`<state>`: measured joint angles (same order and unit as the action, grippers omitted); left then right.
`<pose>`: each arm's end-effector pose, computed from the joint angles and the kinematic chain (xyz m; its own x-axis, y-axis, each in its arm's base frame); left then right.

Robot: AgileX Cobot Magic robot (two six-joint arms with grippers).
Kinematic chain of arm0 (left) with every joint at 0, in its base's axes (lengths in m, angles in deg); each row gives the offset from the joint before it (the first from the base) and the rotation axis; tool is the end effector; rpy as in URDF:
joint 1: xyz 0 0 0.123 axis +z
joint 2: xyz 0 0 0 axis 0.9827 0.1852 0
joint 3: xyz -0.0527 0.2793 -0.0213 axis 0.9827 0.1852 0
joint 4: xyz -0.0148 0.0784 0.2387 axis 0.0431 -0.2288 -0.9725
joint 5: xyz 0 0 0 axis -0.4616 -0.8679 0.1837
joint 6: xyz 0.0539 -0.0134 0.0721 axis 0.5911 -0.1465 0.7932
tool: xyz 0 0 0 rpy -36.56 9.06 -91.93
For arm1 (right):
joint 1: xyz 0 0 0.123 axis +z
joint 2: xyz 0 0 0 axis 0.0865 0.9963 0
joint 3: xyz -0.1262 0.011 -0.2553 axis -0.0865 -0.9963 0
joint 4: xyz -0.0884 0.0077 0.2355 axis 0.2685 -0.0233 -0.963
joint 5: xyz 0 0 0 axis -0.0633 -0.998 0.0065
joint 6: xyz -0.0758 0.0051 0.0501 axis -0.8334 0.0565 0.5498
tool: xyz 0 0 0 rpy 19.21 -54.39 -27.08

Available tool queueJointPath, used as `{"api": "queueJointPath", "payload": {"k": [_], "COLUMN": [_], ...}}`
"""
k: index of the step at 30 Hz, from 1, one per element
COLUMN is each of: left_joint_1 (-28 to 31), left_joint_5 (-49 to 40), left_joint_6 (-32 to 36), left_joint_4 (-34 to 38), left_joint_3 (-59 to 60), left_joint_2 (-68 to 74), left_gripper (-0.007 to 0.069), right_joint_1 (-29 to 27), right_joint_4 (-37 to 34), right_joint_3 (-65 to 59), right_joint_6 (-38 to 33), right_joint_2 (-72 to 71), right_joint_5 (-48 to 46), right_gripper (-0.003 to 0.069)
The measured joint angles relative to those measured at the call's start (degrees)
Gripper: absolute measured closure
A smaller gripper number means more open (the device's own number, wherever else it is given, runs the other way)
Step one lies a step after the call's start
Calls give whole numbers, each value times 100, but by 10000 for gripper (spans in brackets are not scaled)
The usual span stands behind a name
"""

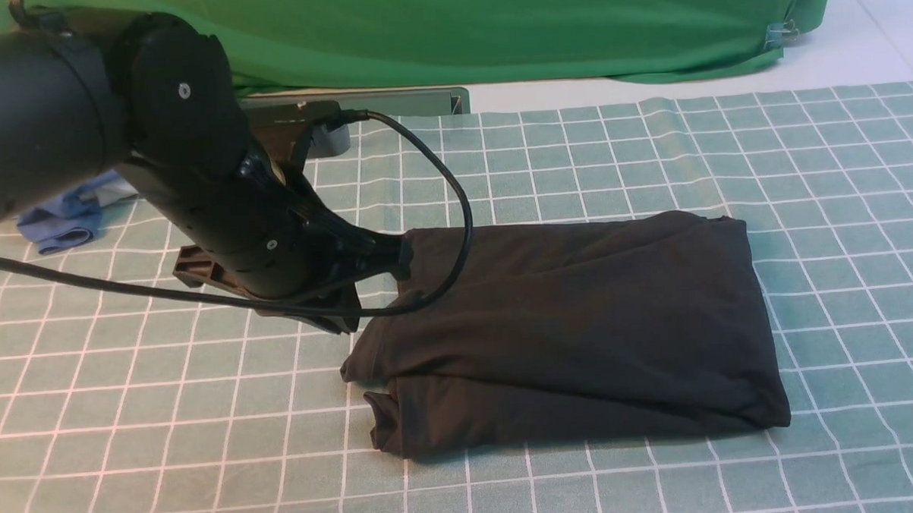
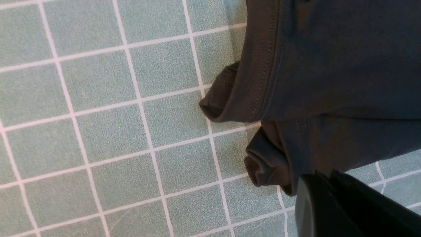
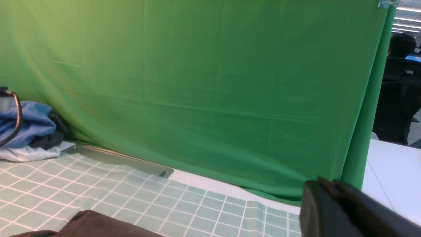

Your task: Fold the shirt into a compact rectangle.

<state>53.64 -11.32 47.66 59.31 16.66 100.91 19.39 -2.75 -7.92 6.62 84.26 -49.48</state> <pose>0.2775 -0.1441 0.2814 -0.9320 0.1840 -0.3122 0.2475 0.9525 -0.1775 0.0604 0.0166 0.3111 0.0980 -0.0288 -0.9948 -0.2547 0.9656 -0.0531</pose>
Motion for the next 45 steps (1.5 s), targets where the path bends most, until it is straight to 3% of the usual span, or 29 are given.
{"api": "queueJointPath", "payload": {"k": [8, 15, 21, 33, 40, 45], "left_joint_1": [0, 0, 0, 0, 0, -24], "left_joint_5": [-5, 305, 553, -509, -1007, -343], "left_joint_6": [4, 4, -1, -68, -470, -648], "left_joint_4": [-6, -164, -131, 38, -187, 362], "left_joint_3": [0, 0, 0, -119, -414, 26], "left_joint_2": [0, 0, 0, -79, -941, -2179], "left_gripper": [607, 607, 607, 607, 607, 607], "right_joint_1": [0, -32, -560, -800, -800, -800], "right_joint_4": [0, 204, 305, 330, 330, 330], "right_joint_3": [-183, -1540, -2174, -2174, -2174, -2174], "right_joint_6": [6, 6, 6, 6, 6, 6], "right_joint_2": [0, -520, -1117, -1287, -1287, -1287], "right_joint_5": [191, 56, -325, -520, -520, -520], "right_gripper": [588, 573, 559, 536, 522, 503]}}
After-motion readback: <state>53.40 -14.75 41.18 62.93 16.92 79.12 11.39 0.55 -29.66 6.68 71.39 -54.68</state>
